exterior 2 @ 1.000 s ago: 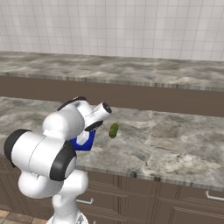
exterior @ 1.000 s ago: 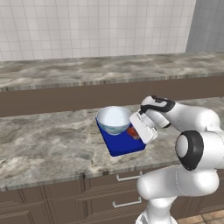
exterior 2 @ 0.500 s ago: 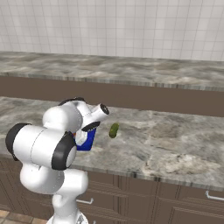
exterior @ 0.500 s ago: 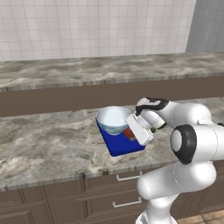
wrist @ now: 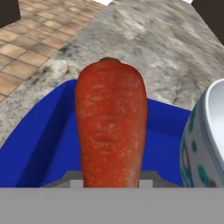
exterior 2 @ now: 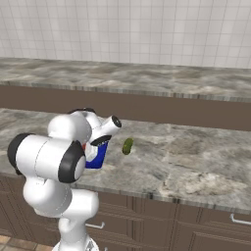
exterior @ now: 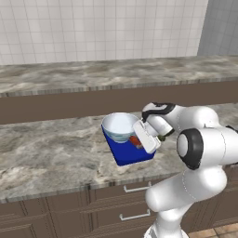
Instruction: Place the two vegetables and bowl onto the tray for setting up a vegetable dip station.
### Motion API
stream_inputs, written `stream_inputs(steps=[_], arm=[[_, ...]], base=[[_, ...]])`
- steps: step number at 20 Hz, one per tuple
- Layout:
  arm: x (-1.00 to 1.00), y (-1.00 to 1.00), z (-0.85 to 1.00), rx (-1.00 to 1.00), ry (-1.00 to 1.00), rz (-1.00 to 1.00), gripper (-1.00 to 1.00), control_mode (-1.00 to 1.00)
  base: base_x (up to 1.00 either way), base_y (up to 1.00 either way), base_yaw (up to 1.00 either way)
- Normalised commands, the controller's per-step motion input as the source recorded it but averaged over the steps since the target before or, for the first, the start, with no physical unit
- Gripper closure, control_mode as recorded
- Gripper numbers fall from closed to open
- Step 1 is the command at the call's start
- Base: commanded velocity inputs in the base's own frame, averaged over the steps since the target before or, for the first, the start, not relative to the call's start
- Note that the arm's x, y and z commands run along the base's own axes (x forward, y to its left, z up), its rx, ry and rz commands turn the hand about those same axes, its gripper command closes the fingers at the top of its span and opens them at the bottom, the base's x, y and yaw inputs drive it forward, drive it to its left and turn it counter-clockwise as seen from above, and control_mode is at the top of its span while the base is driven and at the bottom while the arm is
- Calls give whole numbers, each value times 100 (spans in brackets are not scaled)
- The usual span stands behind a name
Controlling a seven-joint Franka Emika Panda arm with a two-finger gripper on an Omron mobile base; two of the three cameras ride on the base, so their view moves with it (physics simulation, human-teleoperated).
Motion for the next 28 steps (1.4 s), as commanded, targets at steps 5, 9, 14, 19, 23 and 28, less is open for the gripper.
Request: stream_inputs(steps=[5, 9, 14, 19, 23, 28], arm=[[5, 1, -9, 0, 1, 0, 100, -100], [0, 0, -11, 0, 2, 0, 100, -100], [-2, 0, -13, 0, 2, 0, 100, -100], [-3, 0, -12, 0, 2, 0, 100, -100], [-3, 0, -11, 0, 4, 0, -100, -100], [-6, 0, -8, 0, 1, 0, -100, -100]], base=[[0, 0, 0], [0, 0, 0], [0, 0, 0], [0, 0, 0], [0, 0, 0], [0, 0, 0]])
